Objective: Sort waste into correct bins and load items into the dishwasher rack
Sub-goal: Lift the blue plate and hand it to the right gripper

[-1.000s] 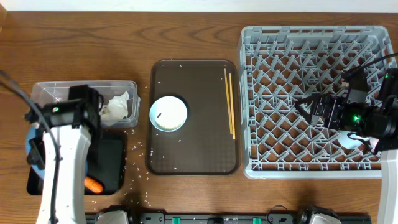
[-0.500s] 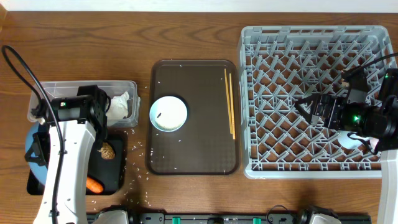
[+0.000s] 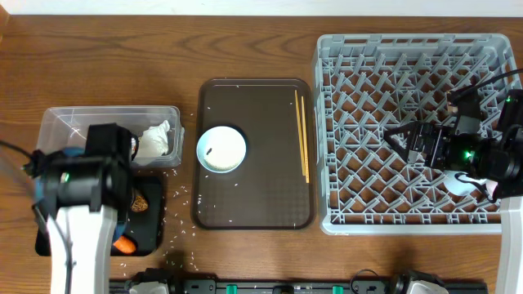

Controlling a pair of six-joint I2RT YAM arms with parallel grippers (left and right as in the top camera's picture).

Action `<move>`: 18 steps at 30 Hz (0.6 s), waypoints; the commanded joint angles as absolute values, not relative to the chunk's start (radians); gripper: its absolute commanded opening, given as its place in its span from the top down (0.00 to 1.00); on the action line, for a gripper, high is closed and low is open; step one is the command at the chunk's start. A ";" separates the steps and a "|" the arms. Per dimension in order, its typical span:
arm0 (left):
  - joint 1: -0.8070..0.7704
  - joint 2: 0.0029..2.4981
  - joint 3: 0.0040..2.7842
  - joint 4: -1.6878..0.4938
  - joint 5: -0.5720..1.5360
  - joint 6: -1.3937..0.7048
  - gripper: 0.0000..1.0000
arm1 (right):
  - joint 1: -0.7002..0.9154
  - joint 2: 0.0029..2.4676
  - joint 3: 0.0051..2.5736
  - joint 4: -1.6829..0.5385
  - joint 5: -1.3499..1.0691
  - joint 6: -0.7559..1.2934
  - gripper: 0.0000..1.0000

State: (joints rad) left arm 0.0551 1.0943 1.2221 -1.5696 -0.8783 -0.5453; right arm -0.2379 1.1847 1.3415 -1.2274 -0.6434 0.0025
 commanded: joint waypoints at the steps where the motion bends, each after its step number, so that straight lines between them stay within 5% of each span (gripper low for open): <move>1: 0.007 1.014 1.315 -1.569 -0.715 -0.478 0.94 | -0.227 1.184 1.345 -1.217 -0.825 -0.020 0.07; 5: -0.041 0.960 1.383 -1.551 -0.546 -0.471 0.94 | -0.189 1.184 1.345 -1.198 -0.976 -0.077 0.17; 11: -0.130 0.912 1.404 -1.306 -0.051 -0.349 0.94 | -0.002 1.184 1.345 -1.112 -0.999 -0.058 0.18; 18: -0.251 0.960 1.404 -1.193 0.068 -0.348 0.94 | 0.245 1.184 1.345 -0.934 -0.855 0.080 0.18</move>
State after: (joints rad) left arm -0.2115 0.9413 1.3903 -1.2083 -0.0471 -0.3691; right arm 0.1726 1.1847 1.3415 -0.9619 -0.9188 0.0071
